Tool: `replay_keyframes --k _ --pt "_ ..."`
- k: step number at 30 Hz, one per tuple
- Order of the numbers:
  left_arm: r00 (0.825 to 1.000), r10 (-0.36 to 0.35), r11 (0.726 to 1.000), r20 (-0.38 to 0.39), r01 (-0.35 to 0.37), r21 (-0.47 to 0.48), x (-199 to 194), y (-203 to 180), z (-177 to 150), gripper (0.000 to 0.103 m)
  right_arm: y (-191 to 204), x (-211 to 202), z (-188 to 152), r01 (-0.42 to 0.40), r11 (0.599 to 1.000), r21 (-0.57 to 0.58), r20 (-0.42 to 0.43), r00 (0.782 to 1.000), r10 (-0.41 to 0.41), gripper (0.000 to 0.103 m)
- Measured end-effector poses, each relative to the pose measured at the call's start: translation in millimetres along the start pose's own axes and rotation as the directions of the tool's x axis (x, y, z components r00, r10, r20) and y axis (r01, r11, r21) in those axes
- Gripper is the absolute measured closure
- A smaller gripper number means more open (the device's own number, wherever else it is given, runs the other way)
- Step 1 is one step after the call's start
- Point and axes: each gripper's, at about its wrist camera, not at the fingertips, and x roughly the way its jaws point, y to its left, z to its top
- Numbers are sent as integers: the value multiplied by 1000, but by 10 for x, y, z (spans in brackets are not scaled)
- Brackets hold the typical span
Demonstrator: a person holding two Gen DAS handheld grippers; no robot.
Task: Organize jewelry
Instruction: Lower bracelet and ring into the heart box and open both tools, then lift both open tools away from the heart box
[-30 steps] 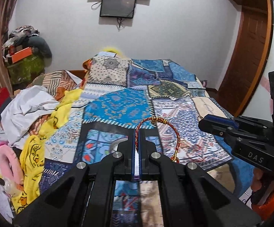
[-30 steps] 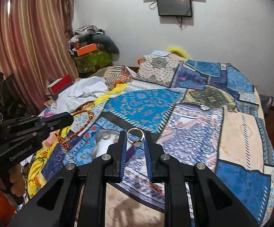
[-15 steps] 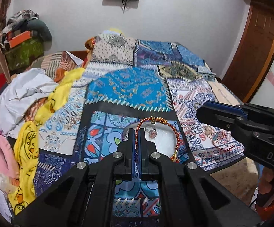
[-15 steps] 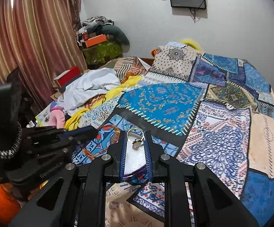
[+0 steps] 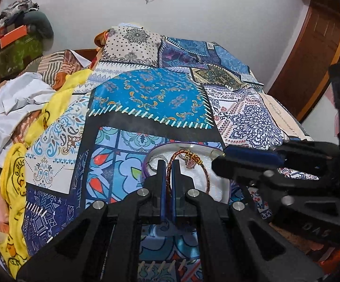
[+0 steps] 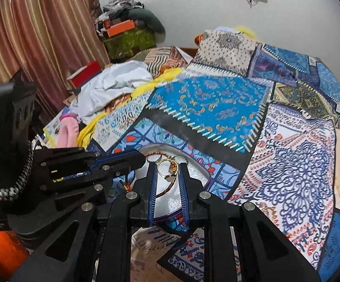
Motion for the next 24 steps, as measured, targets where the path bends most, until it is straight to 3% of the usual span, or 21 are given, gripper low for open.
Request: replay_keyframes --k 16,19,24 --pt "998 47 999 34 -48 10 -245 69 -8 101 109 196 -41 22 999 -36 -80 997 -25 86" --pt "998 58 998 39 -59 12 -300 66 -11 96 108 200 -38 27 999 -32 -88 996 -29 86" --pt "996 74 997 52 -75 17 -397 27 0 93 124 96 -19 53 998 -35 -63 997 -55 70"
